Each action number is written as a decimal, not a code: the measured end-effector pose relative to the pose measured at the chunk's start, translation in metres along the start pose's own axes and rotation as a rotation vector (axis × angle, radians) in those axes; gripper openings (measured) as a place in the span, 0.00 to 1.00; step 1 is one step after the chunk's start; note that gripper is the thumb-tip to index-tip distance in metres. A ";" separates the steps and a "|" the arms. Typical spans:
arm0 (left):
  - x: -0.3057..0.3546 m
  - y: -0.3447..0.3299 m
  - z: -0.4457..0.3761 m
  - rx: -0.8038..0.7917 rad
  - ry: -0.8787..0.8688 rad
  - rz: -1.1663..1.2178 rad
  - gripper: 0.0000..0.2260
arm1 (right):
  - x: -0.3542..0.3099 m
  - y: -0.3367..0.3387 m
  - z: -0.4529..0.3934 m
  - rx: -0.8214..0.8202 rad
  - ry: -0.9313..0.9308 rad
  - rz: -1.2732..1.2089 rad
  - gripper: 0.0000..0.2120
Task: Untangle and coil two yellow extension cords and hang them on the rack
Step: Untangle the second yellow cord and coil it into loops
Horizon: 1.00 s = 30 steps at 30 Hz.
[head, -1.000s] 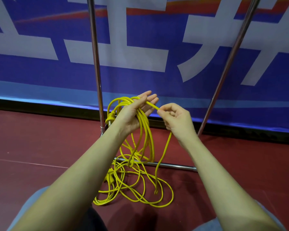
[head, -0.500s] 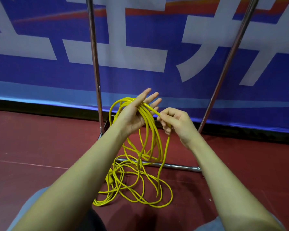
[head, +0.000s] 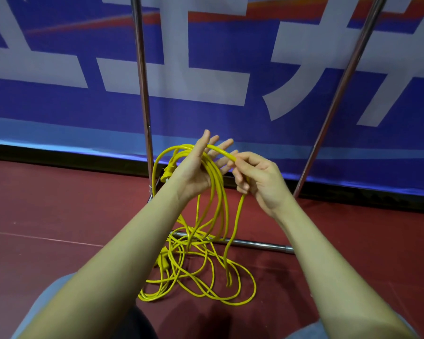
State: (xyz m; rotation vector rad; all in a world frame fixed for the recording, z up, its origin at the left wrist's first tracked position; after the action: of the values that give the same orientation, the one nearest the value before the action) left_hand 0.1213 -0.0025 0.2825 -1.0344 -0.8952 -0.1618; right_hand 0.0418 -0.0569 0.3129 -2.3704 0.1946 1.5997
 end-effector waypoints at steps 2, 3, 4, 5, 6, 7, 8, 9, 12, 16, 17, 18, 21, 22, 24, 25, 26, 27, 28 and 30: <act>0.007 -0.005 0.000 -0.052 -0.024 0.042 0.14 | 0.004 0.011 0.001 0.026 -0.037 0.109 0.08; 0.010 -0.007 0.001 -0.078 -0.035 0.046 0.13 | 0.005 0.017 0.001 0.044 -0.039 0.196 0.08; 0.012 -0.009 0.001 -0.104 -0.042 0.034 0.12 | 0.008 0.020 0.001 0.048 -0.042 0.285 0.07; 0.013 -0.012 0.001 -0.126 -0.043 0.007 0.12 | 0.012 0.020 0.001 0.031 -0.056 0.356 0.06; 0.012 -0.014 0.002 -0.138 -0.039 -0.029 0.12 | 0.019 0.014 0.002 -0.011 -0.087 0.391 0.05; 0.011 -0.016 0.002 -0.145 -0.040 -0.073 0.13 | 0.026 0.006 0.003 -0.067 -0.127 0.386 0.06; 0.011 -0.017 0.003 -0.150 -0.048 -0.120 0.13 | 0.033 -0.002 0.004 -0.118 -0.163 0.357 0.09; 0.012 -0.017 0.004 -0.147 -0.057 -0.170 0.13 | 0.036 -0.008 0.005 -0.148 -0.182 0.342 0.11; 0.023 -0.012 0.006 -0.092 -0.093 -0.337 0.15 | 0.026 -0.010 0.001 -0.130 -0.141 0.431 0.13; 0.033 -0.004 0.008 -0.031 -0.145 -0.428 0.18 | 0.008 0.000 -0.004 -0.053 -0.002 0.546 0.10; 0.033 -0.004 0.008 -0.023 -0.145 -0.422 0.18 | 0.005 0.003 -0.004 -0.025 0.025 0.556 0.09; 0.032 -0.003 0.007 -0.014 -0.140 -0.406 0.18 | 0.002 0.007 -0.005 0.009 0.049 0.558 0.07; 0.030 -0.001 0.006 -0.001 -0.130 -0.342 0.20 | -0.008 0.013 -0.005 0.098 0.126 0.521 0.04; 0.029 -0.001 0.006 -0.007 -0.124 -0.308 0.20 | -0.011 0.013 -0.004 0.114 0.144 0.494 0.04; 0.027 -0.001 0.006 -0.023 -0.107 -0.241 0.22 | -0.017 0.009 -0.004 0.111 0.175 0.480 0.05; 0.025 -0.001 0.006 -0.026 -0.097 -0.205 0.23 | -0.021 0.005 -0.004 0.089 0.195 0.501 0.06; 0.023 -0.001 0.006 -0.028 -0.084 -0.156 0.24 | -0.023 0.000 -0.004 0.058 0.212 0.525 0.06; 0.020 -0.001 0.006 -0.031 -0.066 -0.095 0.26 | -0.025 -0.003 -0.003 0.028 0.223 0.543 0.07; 0.016 -0.001 0.006 -0.037 -0.051 -0.028 0.27 | -0.025 -0.006 -0.004 0.003 0.224 0.555 0.07; 0.012 -0.003 0.007 -0.058 -0.031 0.079 0.29 | -0.022 -0.007 -0.004 -0.033 0.199 0.548 0.07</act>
State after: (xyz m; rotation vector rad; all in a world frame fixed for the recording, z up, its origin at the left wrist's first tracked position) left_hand 0.1239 0.0048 0.2944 -1.1274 -0.8799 -0.1060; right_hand 0.0393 -0.0520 0.3357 -2.6489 0.9347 1.5690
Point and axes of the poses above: each hand's wrist, its own z-axis away from the middle knuckle, its own y-axis out of the back of the hand, x = y × z, the point moved 10 cm from there along -z, towards the middle knuckle, and after that the axes turned 7 degrees about y, right-handed, at the moved point
